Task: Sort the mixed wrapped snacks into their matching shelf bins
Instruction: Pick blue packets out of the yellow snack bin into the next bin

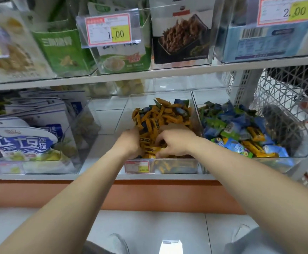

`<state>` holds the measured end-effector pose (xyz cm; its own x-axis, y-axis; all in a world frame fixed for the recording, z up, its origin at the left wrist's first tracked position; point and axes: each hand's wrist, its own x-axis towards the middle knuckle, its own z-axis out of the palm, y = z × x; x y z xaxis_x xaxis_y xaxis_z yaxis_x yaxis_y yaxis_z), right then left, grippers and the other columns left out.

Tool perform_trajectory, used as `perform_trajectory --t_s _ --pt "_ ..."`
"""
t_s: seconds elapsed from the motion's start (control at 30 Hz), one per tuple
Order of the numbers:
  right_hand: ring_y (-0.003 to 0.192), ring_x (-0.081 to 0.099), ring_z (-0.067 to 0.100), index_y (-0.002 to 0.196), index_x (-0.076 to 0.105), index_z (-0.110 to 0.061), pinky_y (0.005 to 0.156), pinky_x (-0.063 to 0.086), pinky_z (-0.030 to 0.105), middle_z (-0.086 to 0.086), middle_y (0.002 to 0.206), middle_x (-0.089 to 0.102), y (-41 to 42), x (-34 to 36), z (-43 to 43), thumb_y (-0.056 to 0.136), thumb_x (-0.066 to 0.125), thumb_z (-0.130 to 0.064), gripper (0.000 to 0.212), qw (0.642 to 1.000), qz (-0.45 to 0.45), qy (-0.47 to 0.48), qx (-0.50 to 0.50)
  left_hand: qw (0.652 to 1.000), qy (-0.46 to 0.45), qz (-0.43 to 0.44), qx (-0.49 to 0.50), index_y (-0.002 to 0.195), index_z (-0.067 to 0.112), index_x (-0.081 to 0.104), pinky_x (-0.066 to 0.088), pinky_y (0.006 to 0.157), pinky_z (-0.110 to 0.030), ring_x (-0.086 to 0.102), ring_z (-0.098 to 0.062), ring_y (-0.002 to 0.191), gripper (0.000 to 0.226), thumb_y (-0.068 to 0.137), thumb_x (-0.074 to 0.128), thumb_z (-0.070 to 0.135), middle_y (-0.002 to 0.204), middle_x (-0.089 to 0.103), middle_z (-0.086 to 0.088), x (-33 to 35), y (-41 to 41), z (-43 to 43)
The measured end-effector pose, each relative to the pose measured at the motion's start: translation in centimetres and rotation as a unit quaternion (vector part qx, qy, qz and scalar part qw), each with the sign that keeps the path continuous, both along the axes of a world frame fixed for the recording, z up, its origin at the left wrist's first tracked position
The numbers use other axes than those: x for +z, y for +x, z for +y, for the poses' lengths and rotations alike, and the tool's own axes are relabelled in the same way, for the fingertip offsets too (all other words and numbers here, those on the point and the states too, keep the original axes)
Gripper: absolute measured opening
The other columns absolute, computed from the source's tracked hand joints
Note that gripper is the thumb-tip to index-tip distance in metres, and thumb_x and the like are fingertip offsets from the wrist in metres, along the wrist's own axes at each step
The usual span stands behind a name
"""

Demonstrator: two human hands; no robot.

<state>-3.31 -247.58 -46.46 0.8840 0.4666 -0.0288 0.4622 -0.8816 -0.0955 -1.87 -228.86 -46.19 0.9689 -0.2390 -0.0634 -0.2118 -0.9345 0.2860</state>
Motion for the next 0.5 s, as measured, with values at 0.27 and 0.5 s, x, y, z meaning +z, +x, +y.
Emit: perform_trajectory --t_s 0.27,0.5 --pt "0.093 0.06 0.027 0.088 0.066 -0.018 0.075 0.052 0.035 0.005 0.098 0.062 -0.2 -0.1 -0.4 0.087 0.06 -0.034 0.017 0.986 -0.126 0.006 -0.111 0.99 -0.134 0.034 -0.004 0.124 0.015 0.059 0.055 0.086 -0.037 0.066 -0.027 0.101 0.062 0.068 0.085 0.016 0.109 0.068 -0.003 -0.4 0.1 0.7" --pt "0.114 0.059 0.017 0.129 0.06 -0.033 0.091 0.053 0.036 -0.006 0.122 0.065 -0.4 0.4 -0.5 0.088 0.065 -0.033 0.041 0.97 -0.038 0.227 -0.076 0.972 -0.235 0.014 0.01 0.115 0.02 0.065 0.056 0.076 -0.029 0.067 -0.016 0.088 0.047 0.073 0.083 0.01 0.1 0.07 0.002 -0.5 -0.4 1.2"
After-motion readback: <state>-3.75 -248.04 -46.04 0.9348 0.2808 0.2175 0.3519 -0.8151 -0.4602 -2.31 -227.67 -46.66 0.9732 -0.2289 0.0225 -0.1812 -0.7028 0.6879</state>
